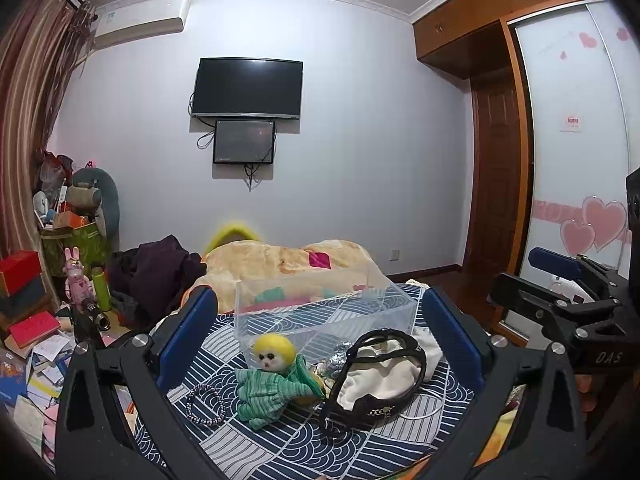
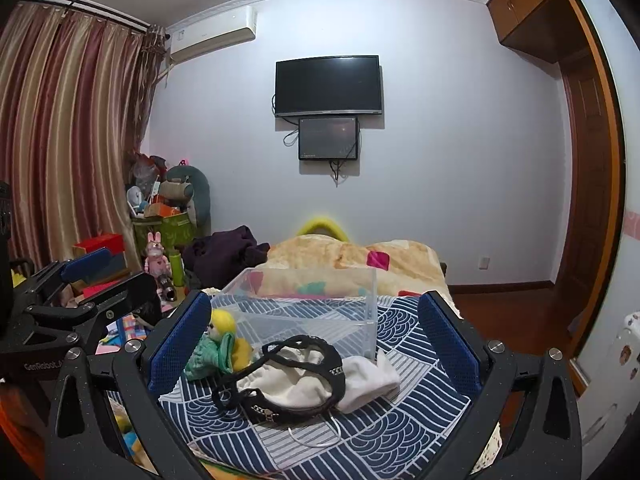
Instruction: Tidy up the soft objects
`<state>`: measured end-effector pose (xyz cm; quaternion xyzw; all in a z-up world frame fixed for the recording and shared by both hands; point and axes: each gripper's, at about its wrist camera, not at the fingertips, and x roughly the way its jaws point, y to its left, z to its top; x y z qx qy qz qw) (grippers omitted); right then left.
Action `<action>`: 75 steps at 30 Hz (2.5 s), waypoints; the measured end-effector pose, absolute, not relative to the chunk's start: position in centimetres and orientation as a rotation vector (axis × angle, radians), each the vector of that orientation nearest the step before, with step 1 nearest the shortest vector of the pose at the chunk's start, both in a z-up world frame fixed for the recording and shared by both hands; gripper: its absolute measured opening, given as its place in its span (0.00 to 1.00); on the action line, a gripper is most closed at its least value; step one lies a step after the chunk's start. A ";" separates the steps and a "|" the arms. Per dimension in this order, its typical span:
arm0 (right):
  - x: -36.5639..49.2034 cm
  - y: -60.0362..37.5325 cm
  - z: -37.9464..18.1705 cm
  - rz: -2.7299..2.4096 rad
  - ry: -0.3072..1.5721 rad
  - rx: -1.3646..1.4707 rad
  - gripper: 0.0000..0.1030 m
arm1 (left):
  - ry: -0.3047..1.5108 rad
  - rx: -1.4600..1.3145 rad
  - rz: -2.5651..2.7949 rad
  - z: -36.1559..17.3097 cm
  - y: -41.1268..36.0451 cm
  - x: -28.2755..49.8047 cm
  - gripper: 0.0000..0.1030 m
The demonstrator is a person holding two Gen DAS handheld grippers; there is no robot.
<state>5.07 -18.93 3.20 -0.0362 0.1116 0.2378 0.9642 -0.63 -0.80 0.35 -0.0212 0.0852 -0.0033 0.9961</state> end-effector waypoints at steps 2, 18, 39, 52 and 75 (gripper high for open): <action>5.1 -18.9 3.2 0.482 0.225 -0.073 1.00 | 0.171 -0.041 -0.005 0.4 -0.7 -0.7 1.00; 5.1 -18.8 3.0 0.484 0.220 -0.074 1.00 | 0.167 -0.041 -0.005 0.2 -0.7 -0.7 1.00; 5.1 -18.8 2.9 0.488 0.215 -0.076 1.00 | 0.172 -0.050 -0.007 0.2 -0.4 -0.5 1.00; 5.9 -18.8 2.2 0.500 0.255 -0.067 1.00 | 0.197 -0.057 -0.045 -0.6 -0.4 0.0 1.00; 14.1 -17.7 -3.8 0.567 0.551 -0.067 0.50 | 0.487 -0.168 -0.027 -6.8 4.7 10.0 0.72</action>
